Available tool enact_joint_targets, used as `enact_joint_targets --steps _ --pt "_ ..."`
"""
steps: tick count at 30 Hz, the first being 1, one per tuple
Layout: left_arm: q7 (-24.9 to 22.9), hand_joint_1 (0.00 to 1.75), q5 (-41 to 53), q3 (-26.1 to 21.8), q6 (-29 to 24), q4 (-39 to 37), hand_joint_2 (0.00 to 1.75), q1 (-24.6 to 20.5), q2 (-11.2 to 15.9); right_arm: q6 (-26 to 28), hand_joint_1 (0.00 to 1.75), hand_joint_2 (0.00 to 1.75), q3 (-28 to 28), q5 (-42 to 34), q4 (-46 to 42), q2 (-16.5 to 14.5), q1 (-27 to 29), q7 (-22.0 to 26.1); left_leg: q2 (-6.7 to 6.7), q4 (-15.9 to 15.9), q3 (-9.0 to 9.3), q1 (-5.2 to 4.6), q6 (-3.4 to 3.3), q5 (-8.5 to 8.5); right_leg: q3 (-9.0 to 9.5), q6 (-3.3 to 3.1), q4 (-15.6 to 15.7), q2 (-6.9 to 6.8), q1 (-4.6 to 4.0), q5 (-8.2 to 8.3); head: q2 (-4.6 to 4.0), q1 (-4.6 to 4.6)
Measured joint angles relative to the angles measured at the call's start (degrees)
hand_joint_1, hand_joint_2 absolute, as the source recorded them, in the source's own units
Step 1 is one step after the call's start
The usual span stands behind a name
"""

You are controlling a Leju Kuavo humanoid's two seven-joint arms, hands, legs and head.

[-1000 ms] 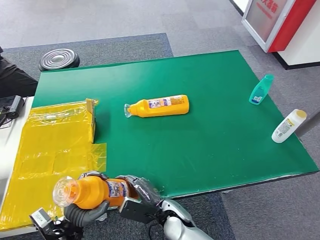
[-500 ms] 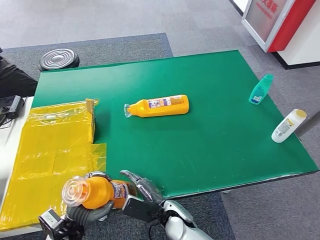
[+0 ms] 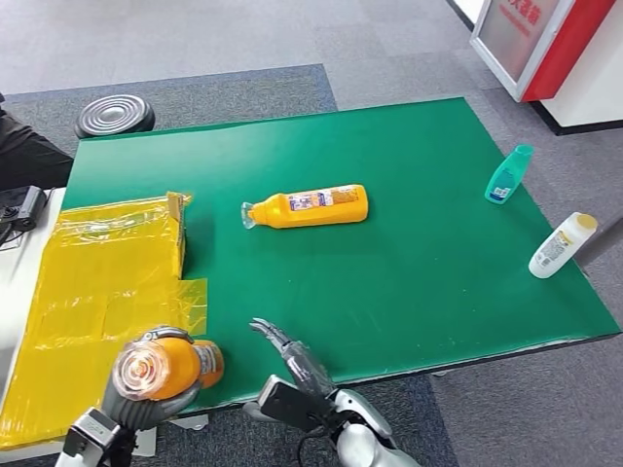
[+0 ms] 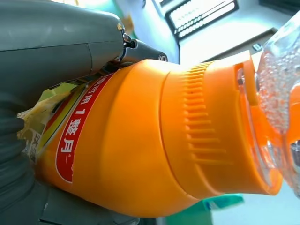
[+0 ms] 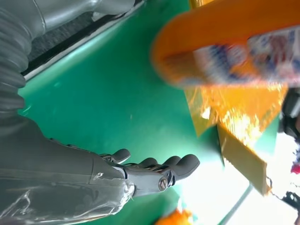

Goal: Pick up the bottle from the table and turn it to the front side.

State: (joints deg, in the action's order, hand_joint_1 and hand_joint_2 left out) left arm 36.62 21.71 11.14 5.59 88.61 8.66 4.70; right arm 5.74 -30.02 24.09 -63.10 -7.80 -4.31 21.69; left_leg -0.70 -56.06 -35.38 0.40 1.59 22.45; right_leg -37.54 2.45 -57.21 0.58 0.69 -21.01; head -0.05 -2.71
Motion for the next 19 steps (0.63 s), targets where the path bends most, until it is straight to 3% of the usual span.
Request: enact_joint_targets --steps 9,19 --pt "-1.6 1.75 4.04 -9.15 -1.06 6.93 1.75 0.2 6.14 -1.12 0.0 1.75 5.37 -2.66 -9.56 4.17 7.12 1.3 0.0 0.0 0.0 0.01 0.02 0.02 0.01 -0.02 0.0 0.0 -0.01 -0.03 0.0 0.0" --pt "-6.32 1.75 12.39 -10.74 -5.24 9.01 1.75 -1.3 9.75 -1.74 0.0 1.75 6.4 -3.93 -9.87 4.35 8.33 2.09 0.0 0.0 0.0 0.03 0.07 -0.02 -0.01 -0.06 0.0 0.0 -0.03 0.01 0.01 0.0"
